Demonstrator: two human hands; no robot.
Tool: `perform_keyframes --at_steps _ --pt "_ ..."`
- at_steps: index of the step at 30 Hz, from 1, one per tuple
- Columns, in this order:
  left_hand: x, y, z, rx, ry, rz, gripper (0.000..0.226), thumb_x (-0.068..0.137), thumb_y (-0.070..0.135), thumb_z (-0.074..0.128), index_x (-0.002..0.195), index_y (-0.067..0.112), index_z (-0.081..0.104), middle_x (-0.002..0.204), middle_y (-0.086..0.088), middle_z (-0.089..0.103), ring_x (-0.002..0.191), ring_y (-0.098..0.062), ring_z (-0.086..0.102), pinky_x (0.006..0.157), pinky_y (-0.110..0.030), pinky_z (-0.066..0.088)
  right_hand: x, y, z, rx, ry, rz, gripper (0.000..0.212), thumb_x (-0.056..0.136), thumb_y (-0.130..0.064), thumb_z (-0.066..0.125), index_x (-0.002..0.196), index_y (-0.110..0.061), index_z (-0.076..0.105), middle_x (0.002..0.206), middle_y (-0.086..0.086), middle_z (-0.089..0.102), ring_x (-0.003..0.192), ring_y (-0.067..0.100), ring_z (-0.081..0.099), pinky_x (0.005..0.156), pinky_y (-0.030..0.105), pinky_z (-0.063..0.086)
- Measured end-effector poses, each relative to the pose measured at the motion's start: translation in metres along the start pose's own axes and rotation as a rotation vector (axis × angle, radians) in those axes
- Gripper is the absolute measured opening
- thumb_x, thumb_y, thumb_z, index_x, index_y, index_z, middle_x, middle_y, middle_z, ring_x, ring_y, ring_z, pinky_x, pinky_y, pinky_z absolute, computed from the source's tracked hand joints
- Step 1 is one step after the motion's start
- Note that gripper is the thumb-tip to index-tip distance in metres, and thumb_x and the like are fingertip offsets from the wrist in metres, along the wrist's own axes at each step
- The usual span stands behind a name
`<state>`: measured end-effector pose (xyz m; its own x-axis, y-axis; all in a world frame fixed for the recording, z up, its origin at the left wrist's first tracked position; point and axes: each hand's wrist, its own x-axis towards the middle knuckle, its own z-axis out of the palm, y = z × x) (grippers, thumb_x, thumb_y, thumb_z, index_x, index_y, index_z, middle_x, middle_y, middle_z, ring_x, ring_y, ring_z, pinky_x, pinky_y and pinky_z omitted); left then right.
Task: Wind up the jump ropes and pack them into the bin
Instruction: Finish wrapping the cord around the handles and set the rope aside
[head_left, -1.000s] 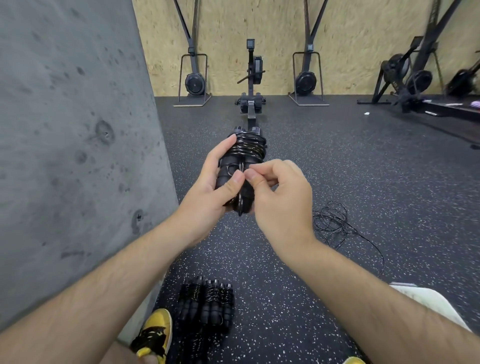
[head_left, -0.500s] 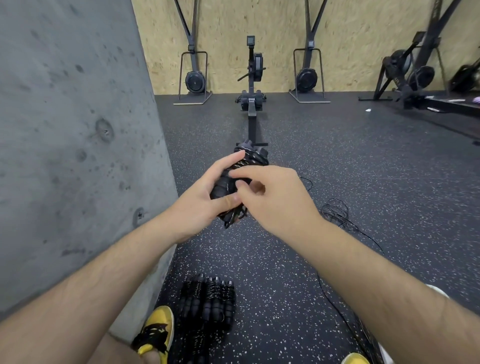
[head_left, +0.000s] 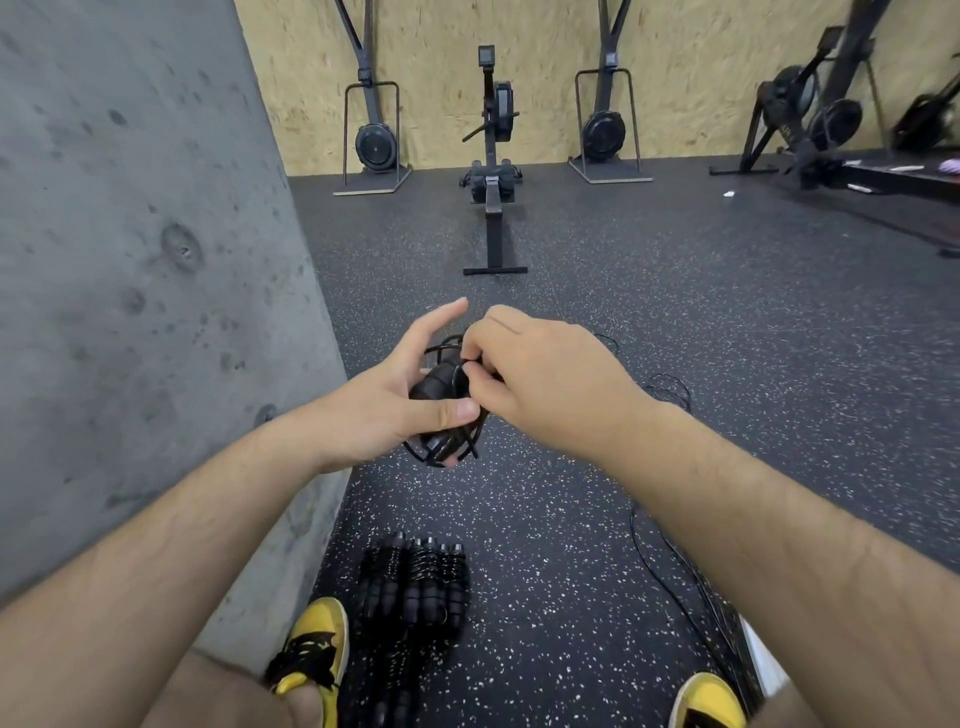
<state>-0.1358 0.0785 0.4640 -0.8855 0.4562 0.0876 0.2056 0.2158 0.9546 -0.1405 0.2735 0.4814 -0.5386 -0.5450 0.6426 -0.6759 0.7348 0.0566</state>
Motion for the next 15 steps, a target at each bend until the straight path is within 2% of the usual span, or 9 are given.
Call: perform_keyframes --at_steps 2,4,6,8,10,13,15 --pt "0.001 -0.002 -0.001 -0.040 -0.007 -0.068 0.090 0.083 0.021 0.084 0.149 0.044 0.028 0.102 0.000 0.071 0.085 -0.014 0.069 0.078 -0.039 0.057 0.000 0.001 0.001 0.006 -0.017 0.004 0.021 0.089 -0.026 0.051 0.089 -0.010 0.064 0.082 0.006 0.061 0.052 0.028 0.056 0.046 0.029 0.037" --pt "0.002 -0.003 -0.002 -0.069 0.015 -0.111 0.084 0.072 0.032 0.086 0.139 0.037 0.035 0.108 -0.011 0.068 0.084 -0.023 0.071 0.078 -0.051 0.058 0.000 0.002 0.001 0.017 -0.039 0.008 0.016 0.090 -0.024 0.055 0.090 -0.009 0.062 0.082 0.007 0.060 0.054 0.030 0.055 0.047 0.032 0.040" --pt "0.002 -0.004 -0.003 -0.031 0.041 -0.108 0.079 0.067 0.038 0.086 0.131 0.028 0.041 0.119 -0.013 0.065 0.092 -0.025 0.070 0.084 -0.059 0.058 0.001 0.004 0.001 0.020 -0.047 0.024 0.016 0.090 -0.024 0.055 0.091 -0.009 0.060 0.084 0.008 0.060 0.056 0.032 0.055 0.049 0.033 0.040" --pt "0.001 -0.006 -0.004 0.014 0.043 -0.098 0.071 0.068 0.043 0.085 0.127 0.029 0.047 0.125 -0.008 0.066 0.102 -0.023 0.066 0.095 -0.060 0.054 0.001 0.005 0.001 0.009 -0.036 0.028 0.016 0.089 -0.024 0.054 0.091 -0.009 0.060 0.084 0.008 0.060 0.056 0.033 0.055 0.049 0.034 0.042" --pt "0.001 -0.005 -0.005 0.036 0.024 -0.100 0.065 0.070 0.044 0.083 0.125 0.033 0.051 0.124 -0.007 0.067 0.102 -0.023 0.067 0.098 -0.057 0.054 0.000 0.005 0.000 0.008 -0.032 0.017 0.016 0.088 -0.024 0.054 0.090 -0.009 0.061 0.083 0.006 0.059 0.058 0.031 0.056 0.050 0.034 0.043" --pt "0.000 -0.005 -0.003 0.018 -0.055 -0.104 0.055 0.080 0.034 0.079 0.126 0.025 0.050 0.104 -0.010 0.070 0.080 -0.033 0.068 0.083 -0.051 0.058 0.003 0.008 -0.003 0.020 -0.036 0.041 0.012 0.090 -0.023 0.054 0.090 -0.012 0.058 0.086 0.004 0.058 0.074 0.027 0.056 0.059 0.037 0.046" --pt "-0.001 -0.005 -0.001 -0.002 -0.086 -0.113 0.053 0.085 0.028 0.077 0.129 0.021 0.049 0.100 -0.015 0.070 0.075 -0.037 0.066 0.078 -0.050 0.058 0.005 0.011 -0.007 0.066 -0.041 0.091 0.012 0.093 -0.023 0.053 0.093 -0.012 0.057 0.089 0.004 0.058 0.080 0.027 0.056 0.070 0.042 0.046"
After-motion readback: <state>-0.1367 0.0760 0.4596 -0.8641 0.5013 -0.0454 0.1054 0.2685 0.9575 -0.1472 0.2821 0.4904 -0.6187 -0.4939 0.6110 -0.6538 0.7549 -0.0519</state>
